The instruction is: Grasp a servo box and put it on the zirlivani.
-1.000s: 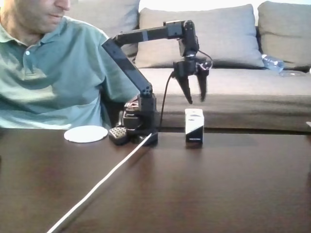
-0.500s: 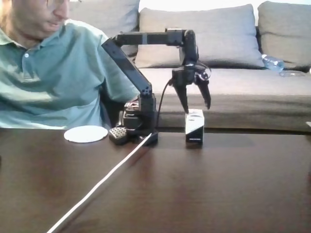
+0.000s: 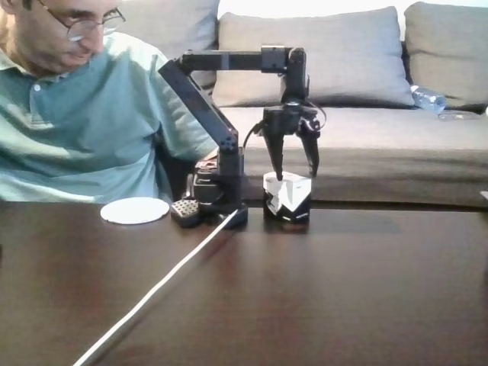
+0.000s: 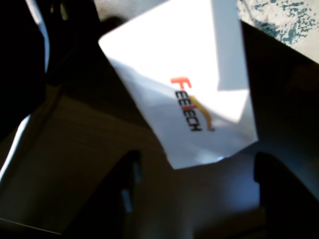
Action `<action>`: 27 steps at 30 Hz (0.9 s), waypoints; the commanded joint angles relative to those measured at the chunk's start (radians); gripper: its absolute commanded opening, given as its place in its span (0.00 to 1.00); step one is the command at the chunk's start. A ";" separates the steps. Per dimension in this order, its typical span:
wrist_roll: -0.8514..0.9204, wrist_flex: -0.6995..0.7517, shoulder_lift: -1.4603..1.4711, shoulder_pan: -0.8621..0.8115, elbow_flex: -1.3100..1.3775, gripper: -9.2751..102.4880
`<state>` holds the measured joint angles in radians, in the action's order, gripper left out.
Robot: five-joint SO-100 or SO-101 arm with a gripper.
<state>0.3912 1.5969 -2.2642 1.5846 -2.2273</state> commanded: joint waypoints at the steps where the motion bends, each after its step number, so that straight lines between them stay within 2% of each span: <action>1: 0.006 0.018 -0.006 0.002 0.046 0.34; 7: 0.014 0.021 -0.005 0.041 0.051 0.35; 16: 0.015 0.020 0.017 0.238 0.051 0.35; 27: 0.103 0.055 0.058 0.087 0.049 0.35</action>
<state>0.4817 1.6368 -2.2028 1.7058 -2.2151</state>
